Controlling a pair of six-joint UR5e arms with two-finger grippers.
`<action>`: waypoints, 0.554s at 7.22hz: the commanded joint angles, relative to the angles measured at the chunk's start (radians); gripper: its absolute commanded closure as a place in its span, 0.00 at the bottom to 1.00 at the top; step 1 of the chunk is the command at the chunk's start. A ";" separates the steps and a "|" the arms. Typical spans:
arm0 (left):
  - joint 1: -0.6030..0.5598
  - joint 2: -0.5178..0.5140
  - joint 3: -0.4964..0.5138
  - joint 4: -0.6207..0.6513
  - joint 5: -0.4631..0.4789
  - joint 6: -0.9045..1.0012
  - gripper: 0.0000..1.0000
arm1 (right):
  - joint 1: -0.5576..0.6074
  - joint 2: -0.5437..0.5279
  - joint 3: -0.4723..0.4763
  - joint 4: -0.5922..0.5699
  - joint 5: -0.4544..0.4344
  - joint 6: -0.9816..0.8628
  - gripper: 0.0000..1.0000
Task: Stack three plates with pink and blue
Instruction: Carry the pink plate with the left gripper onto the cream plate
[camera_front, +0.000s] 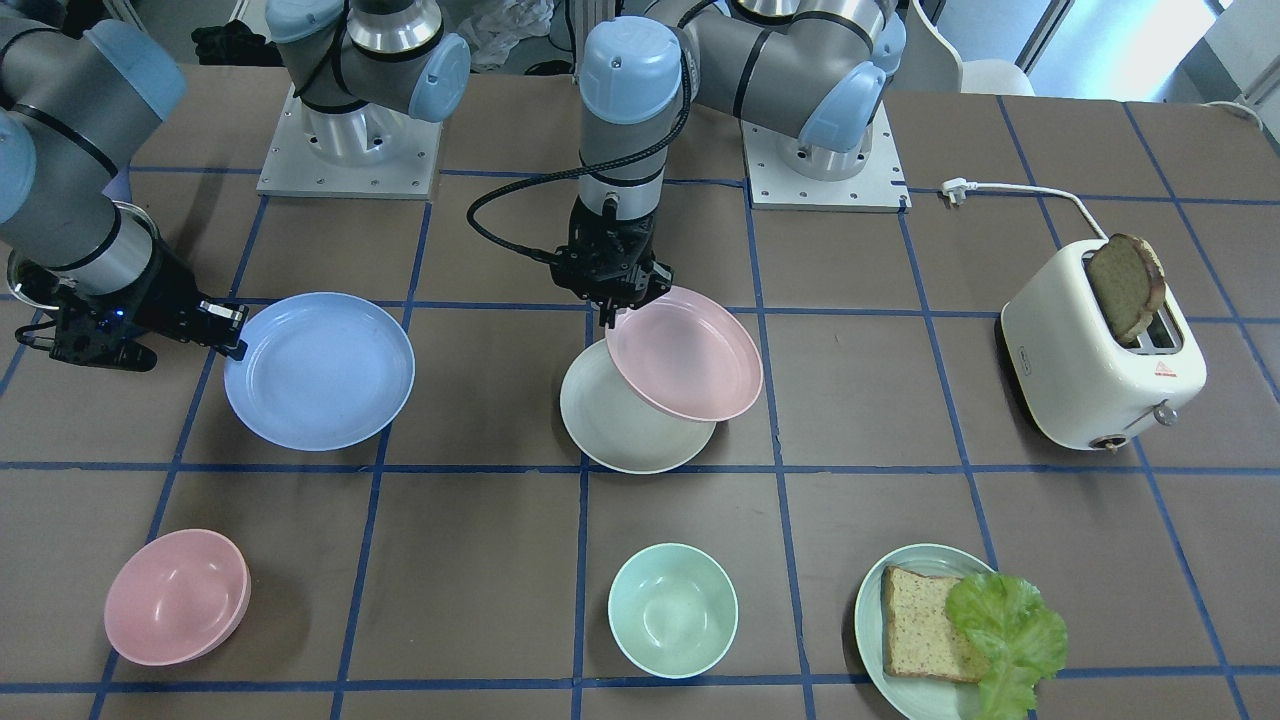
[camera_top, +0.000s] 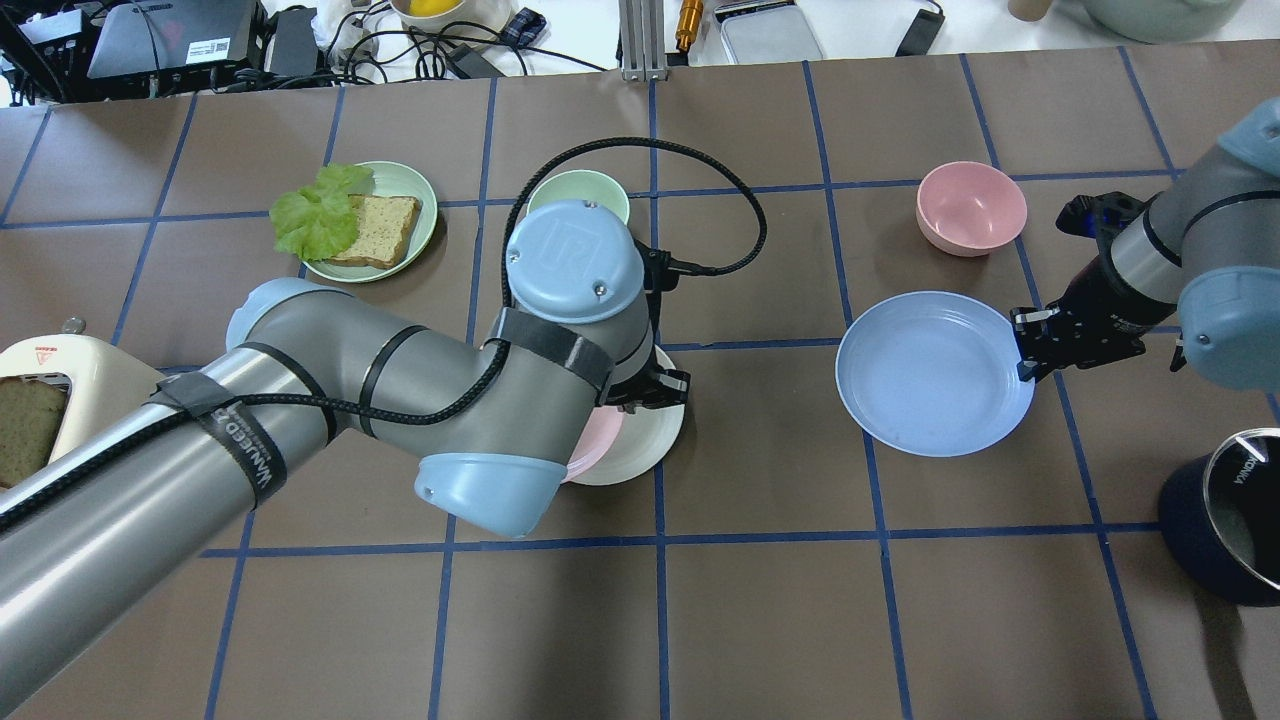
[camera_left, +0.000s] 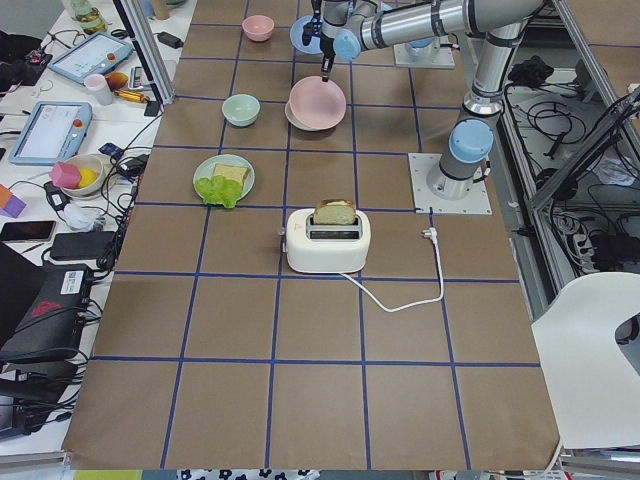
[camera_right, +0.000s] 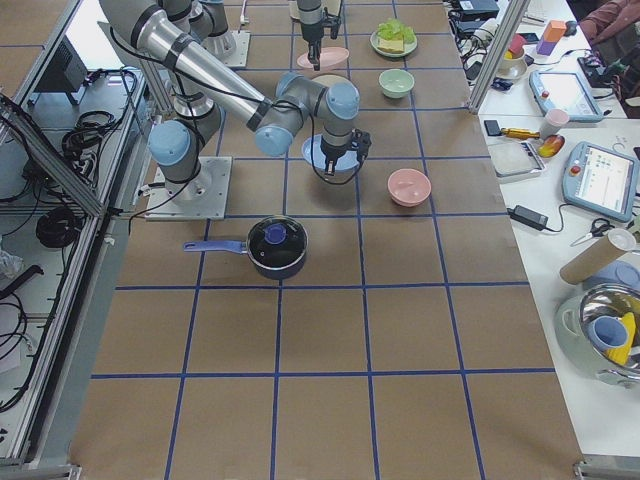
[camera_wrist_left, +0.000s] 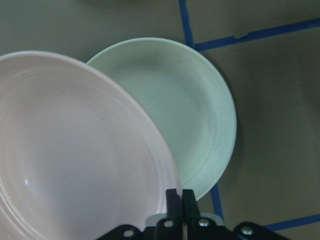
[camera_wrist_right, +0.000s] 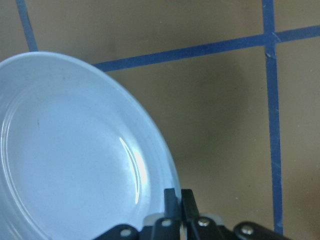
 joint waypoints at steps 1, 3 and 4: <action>-0.034 -0.065 0.032 0.000 -0.014 -0.013 1.00 | 0.000 -0.001 -0.002 0.000 -0.002 0.002 1.00; -0.034 -0.105 0.033 0.007 -0.014 -0.016 1.00 | 0.000 -0.001 0.000 0.000 0.000 0.002 1.00; -0.040 -0.112 0.033 0.011 -0.012 -0.024 0.98 | 0.000 -0.001 0.000 0.001 0.000 0.002 1.00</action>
